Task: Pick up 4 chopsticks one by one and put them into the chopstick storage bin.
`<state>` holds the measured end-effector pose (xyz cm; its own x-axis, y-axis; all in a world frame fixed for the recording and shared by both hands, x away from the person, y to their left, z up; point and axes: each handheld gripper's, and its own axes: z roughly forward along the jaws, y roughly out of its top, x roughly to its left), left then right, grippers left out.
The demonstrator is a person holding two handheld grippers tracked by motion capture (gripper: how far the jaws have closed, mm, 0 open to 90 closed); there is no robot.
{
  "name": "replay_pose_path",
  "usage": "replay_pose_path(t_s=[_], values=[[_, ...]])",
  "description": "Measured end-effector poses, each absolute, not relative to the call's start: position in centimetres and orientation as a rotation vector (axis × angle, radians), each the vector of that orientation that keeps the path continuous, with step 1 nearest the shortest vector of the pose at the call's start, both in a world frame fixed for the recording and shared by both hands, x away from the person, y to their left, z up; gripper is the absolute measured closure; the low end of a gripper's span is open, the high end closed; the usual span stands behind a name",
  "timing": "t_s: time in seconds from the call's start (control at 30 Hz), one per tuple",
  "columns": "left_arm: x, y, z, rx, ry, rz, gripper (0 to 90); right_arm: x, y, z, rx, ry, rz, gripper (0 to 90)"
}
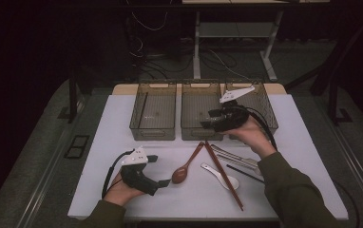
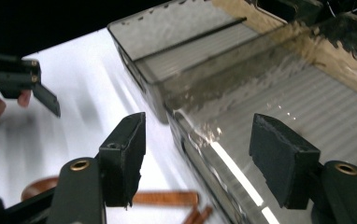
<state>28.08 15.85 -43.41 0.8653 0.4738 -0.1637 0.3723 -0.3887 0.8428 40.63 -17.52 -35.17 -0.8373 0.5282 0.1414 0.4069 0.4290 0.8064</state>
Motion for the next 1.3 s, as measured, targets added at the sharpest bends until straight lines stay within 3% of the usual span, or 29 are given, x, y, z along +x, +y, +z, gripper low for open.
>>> replay_pose_path(t_s=[0.3, 0.93, 1.3], values=[[28.1, 15.8, -43.5, 2.026, 0.620, 0.124, 0.0, 38.6, -20.5, -35.8, 0.850, 2.558, 1.376, 29.2], [27.8, 16.2, -43.4, 2.025, 0.623, 0.126, 0.0, 33.7, -25.1, -37.4, 0.817, 2.577, 1.348, 25.0], [27.7, 16.2, -43.4, 2.029, 0.616, 0.126, 0.0, 31.4, -27.8, -38.9, 0.856, 2.609, 1.325, 31.6]])
